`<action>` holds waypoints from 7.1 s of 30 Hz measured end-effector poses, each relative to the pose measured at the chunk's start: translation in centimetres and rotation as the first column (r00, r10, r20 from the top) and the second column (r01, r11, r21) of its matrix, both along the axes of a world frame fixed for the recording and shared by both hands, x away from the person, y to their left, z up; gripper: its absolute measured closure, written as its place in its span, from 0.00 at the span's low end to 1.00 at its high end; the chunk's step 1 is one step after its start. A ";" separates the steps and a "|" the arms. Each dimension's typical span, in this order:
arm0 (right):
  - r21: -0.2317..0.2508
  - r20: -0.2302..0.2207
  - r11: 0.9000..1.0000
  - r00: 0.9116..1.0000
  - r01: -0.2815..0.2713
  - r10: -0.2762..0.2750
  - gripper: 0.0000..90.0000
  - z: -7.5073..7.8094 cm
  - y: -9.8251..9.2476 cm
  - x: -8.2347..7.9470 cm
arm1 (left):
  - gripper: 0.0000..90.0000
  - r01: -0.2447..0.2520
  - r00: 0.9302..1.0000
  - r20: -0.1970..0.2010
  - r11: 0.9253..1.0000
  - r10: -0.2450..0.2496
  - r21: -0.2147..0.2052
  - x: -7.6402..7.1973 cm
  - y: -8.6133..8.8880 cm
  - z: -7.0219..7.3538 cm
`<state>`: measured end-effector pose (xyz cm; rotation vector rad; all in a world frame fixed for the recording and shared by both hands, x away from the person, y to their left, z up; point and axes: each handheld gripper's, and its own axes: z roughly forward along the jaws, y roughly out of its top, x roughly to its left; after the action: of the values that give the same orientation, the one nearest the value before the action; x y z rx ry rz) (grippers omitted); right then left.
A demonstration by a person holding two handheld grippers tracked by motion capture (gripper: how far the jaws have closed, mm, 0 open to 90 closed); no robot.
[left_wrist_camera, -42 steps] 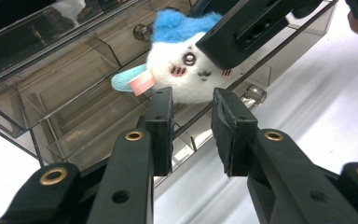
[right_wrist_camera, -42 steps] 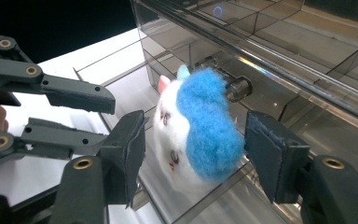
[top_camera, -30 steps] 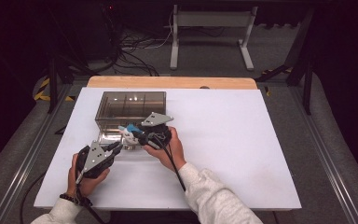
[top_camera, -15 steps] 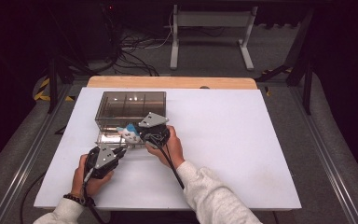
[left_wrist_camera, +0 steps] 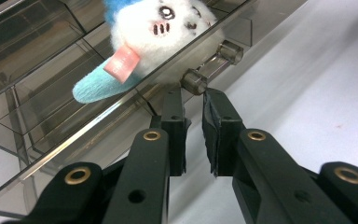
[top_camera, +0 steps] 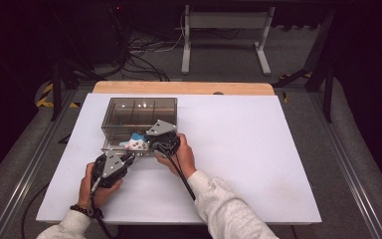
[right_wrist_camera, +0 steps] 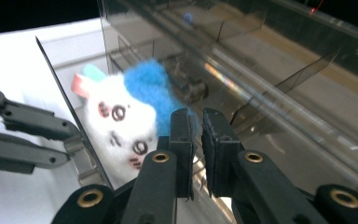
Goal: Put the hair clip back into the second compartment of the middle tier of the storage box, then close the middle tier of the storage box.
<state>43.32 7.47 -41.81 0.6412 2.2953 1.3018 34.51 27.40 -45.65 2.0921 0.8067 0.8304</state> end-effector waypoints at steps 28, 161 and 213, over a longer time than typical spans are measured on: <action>-0.087 -0.032 0.995 0.998 -0.055 0.052 0.97 0.2 1.8 0.3 | 0.88 -0.007 1.000 0.010 1.000 0.007 -0.012 0.0 0.3 0.0; 0.023 0.077 0.995 0.992 0.100 -0.102 0.25 -1.7 -22.0 -10.5 | 1.00 -0.178 0.982 0.052 0.984 0.179 -0.019 4.7 -1.9 0.7; 0.012 0.089 0.995 0.991 0.098 -0.099 0.24 -1.8 -22.1 -10.3 | 0.92 -0.109 0.990 0.080 0.993 0.112 -0.043 3.3 -2.3 1.7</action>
<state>32.97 -14.59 -43.59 0.6760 2.1607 1.2679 37.83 25.14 -43.96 1.9802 0.8937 0.9472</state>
